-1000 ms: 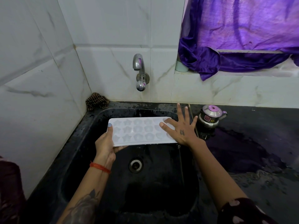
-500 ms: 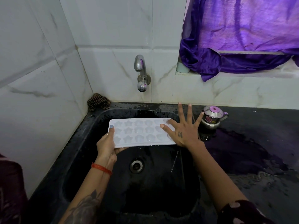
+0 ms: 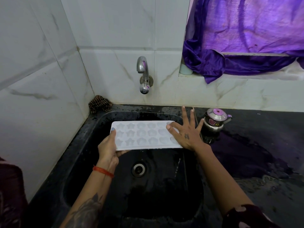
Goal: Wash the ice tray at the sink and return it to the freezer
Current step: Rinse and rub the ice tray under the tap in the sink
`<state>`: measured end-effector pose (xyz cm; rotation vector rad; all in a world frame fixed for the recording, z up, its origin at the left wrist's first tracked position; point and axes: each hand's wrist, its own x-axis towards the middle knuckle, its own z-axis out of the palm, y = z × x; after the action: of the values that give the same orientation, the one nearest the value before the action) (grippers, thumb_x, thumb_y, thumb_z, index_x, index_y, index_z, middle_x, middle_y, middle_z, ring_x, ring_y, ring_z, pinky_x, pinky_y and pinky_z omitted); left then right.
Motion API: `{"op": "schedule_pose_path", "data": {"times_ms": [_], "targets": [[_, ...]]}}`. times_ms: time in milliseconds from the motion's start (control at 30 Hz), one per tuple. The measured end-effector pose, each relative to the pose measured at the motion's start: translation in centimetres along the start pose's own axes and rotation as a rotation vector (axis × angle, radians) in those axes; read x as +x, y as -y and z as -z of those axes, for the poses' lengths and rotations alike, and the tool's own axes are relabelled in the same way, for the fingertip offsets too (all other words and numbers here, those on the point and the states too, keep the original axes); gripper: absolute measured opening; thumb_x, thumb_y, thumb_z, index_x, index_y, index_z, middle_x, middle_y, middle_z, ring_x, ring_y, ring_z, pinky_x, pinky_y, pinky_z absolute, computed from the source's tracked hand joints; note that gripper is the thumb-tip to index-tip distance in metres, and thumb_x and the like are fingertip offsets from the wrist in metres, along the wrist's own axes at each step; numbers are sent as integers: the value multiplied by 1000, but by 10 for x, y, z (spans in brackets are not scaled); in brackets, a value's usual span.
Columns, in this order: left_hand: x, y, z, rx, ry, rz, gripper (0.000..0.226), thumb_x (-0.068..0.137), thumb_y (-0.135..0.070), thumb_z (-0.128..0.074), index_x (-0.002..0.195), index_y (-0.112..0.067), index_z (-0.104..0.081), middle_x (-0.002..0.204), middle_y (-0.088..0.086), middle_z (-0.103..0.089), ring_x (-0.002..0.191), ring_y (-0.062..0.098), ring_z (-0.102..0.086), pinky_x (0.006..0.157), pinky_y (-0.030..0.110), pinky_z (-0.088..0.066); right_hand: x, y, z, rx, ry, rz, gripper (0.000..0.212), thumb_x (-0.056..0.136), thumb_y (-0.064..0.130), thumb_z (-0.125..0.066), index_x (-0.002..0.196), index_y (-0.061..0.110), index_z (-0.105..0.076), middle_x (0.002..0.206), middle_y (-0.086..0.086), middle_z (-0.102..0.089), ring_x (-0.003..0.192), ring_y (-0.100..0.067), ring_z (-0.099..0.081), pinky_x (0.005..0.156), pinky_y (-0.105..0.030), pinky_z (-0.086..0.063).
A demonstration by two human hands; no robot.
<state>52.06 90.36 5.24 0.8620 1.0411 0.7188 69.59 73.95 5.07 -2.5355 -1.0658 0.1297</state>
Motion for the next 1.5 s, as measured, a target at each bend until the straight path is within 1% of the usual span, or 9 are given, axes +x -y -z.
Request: {"op": "schedule_pose_path", "data": {"times_ms": [167, 433, 533, 700, 933, 1133, 1267, 1400, 1500], "targets": [[0, 3, 1, 9, -1, 6, 18, 93, -34, -57, 83, -18, -60, 82, 3, -65, 71, 19, -63, 40, 32, -55, -1, -1, -2, -118, -39, -10, 44, 88, 68, -21, 105, 46, -55, 155, 4, 26, 138, -28, 33, 104, -64, 22], [2, 3, 3, 8, 6, 3, 19, 92, -34, -57, 85, -17, -60, 84, 4, -65, 73, 19, -64, 41, 32, -55, -2, 12, -1, 99, -96, 79, 49, 85, 70, -36, 116, 35, -50, 158, 2, 14, 143, -21, 21, 108, -56, 20], [1, 3, 3, 1, 10, 7, 19, 92, -34, -57, 88, -16, -60, 84, 4, -66, 74, 20, -64, 41, 34, -55, 0, 21, -4, 3, -71, 128, 63, 73, 83, -18, 110, 46, -54, 158, 4, 14, 143, -22, 22, 107, -60, 21], [1, 1, 4, 1, 7, 7, 19, 92, -35, -58, 87, -16, -60, 85, 5, -66, 74, 21, -64, 40, 33, -55, 3, 24, -6, -141, -12, 130, 80, 67, 86, -5, 125, 51, -48, 156, 3, 22, 140, -26, 30, 103, -64, 24], [1, 0, 4, -8, 11, 4, 18, 92, -34, -58, 86, -17, -61, 84, 4, -66, 74, 20, -64, 41, 33, -56, 2, 26, 1, -82, 23, 114, 57, 79, 79, -24, 119, 51, -53, 156, 4, 21, 141, -25, 29, 104, -63, 24], [1, 4, 3, -22, 15, 10, 19, 92, -34, -58, 87, -16, -62, 85, 5, -66, 75, 20, -65, 40, 31, -54, 2, 22, -10, -221, -240, 178, 72, 74, 83, -7, 101, 48, -64, 159, 0, 5, 144, -33, 14, 101, -65, 24], [1, 4, 2, -15, 27, 0, 19, 92, -34, -58, 88, -16, -61, 87, 6, -67, 76, 21, -65, 40, 31, -54, 4, 16, -20, -306, -416, 249, 64, 84, 77, -15, 89, 43, -69, 157, -8, -17, 144, -40, -3, 104, -70, 12], [1, 3, 1, -9, 33, -7, 19, 92, -34, -58, 87, -16, -61, 86, 5, -67, 76, 20, -65, 42, 31, -55, 5, 13, -25, -308, -443, 241, 63, 84, 77, -14, 92, 44, -68, 158, -7, -10, 144, -38, 4, 104, -69, 15], [0, 3, 1, -9, 36, -9, 18, 92, -33, -57, 86, -17, -61, 86, 4, -66, 76, 20, -65, 43, 32, -56, 6, 14, -23, -262, -375, 200, 72, 80, 80, -4, 100, 46, -64, 158, -2, 8, 142, -33, 20, 102, -65, 25]]}}
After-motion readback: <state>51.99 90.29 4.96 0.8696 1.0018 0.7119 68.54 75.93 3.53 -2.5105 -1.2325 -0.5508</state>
